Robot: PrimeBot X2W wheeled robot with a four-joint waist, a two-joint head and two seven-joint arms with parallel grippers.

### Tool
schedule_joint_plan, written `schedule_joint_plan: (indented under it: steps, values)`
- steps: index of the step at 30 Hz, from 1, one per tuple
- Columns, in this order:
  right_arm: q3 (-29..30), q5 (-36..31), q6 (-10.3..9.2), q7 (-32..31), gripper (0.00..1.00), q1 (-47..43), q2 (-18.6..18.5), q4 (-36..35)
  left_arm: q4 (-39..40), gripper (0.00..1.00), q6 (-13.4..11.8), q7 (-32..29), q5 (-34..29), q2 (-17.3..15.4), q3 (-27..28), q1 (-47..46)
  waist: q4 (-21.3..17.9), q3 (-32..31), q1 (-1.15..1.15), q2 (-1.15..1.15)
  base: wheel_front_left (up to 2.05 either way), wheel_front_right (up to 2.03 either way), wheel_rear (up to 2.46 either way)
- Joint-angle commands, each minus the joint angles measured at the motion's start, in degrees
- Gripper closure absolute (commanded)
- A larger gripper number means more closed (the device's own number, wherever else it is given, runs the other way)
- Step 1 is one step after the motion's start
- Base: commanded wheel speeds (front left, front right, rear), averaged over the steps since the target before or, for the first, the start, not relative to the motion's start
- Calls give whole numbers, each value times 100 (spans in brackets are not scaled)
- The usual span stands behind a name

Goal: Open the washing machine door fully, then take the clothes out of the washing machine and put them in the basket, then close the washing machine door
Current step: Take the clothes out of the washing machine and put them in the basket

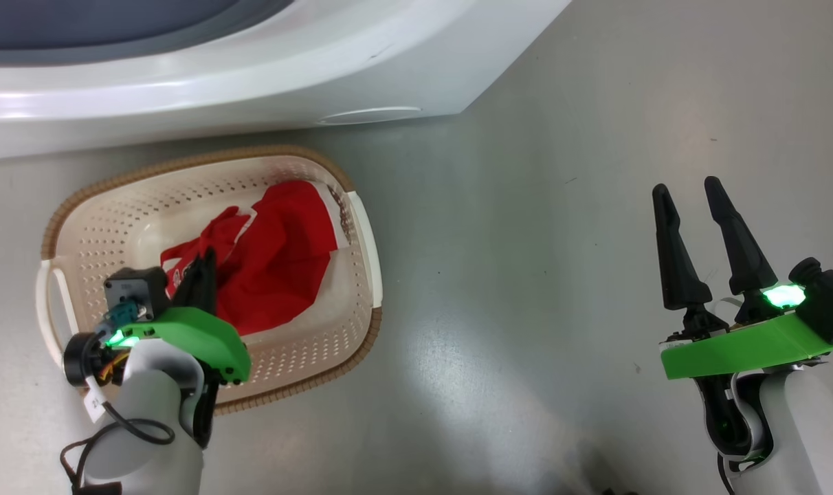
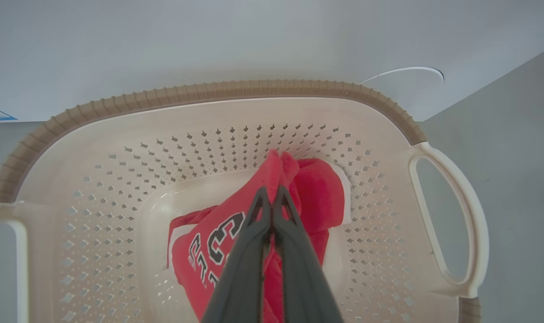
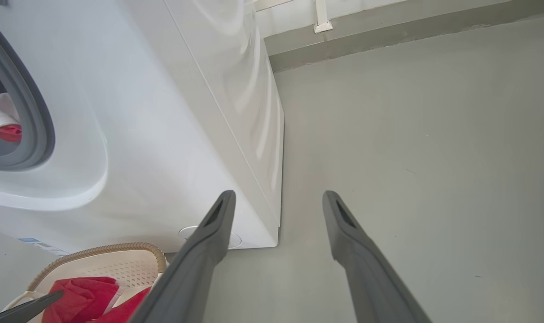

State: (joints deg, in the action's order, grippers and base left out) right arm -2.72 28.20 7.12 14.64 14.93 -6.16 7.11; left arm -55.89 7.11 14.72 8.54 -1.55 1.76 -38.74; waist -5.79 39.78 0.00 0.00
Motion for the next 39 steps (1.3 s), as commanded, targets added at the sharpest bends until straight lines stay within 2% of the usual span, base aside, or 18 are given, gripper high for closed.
schedule_joint_plan:
  steps: [1, 2, 3, 11, 18, 39]
  values:
    - [-128, -27, 36, 36, 0, -53, -20, -133, 41, 41, 12, 28, -31, -132, 152, 126, 4, -29, 0, 0, 0, 0, 0]
    - [-129, -28, 36, 36, 0, -58, -20, -126, 35, 12, 12, 28, -25, -132, 162, 137, 7, -50, 0, 0, 0, 0, 0]
    - [-129, -29, 36, 36, 0, -63, -21, -119, 36, 0, 12, 28, -14, -132, 178, 147, 11, -72, 0, 0, 0, 0, 0]
    - [-133, -17, 36, 36, 0, -143, -72, -68, 112, 0, 18, 28, 92, -132, 231, 284, 68, -383, 0, 0, 0, 0, 0]
    - [-157, -24, 36, 36, 0, -214, -129, -8, 587, 0, 25, 28, 156, -132, 305, 565, 121, -787, 0, 0, 0, 0, 0]
    - [-189, -6, 36, 36, 0, -757, -370, 173, 2880, 0, 36, 28, 167, -132, 462, 1807, 352, -2145, 0, 0, 0, 0, 0]
